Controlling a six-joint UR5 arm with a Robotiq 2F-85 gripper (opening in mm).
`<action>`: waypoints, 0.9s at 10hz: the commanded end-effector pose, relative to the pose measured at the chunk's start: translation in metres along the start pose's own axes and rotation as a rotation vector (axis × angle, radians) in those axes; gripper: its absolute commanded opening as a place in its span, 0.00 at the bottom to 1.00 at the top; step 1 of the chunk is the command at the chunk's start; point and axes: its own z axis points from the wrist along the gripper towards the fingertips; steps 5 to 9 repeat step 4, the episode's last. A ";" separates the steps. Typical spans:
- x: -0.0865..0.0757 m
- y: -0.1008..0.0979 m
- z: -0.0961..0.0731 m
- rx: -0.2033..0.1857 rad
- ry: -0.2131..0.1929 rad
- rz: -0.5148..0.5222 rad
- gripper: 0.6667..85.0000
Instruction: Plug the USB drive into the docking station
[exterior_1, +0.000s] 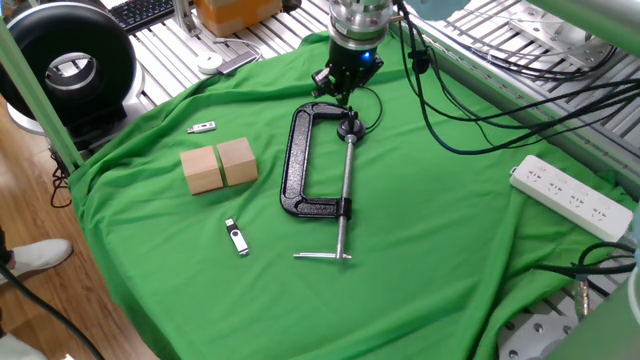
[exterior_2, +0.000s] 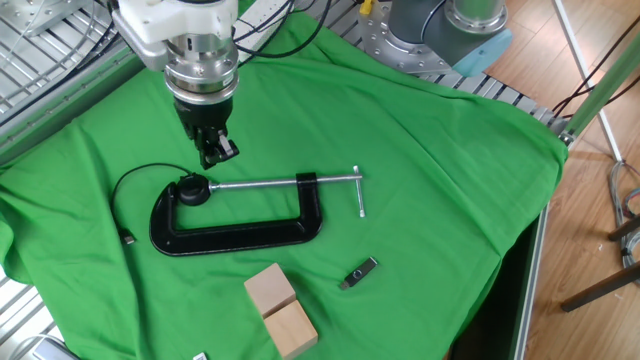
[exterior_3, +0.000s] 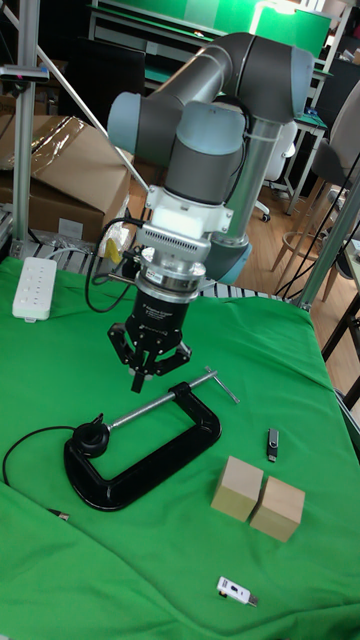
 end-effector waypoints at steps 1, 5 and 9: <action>-0.003 0.013 -0.006 -0.023 -0.010 0.000 0.01; 0.002 0.014 -0.013 -0.023 0.004 -0.013 0.01; 0.002 0.014 -0.013 -0.023 0.004 -0.013 0.01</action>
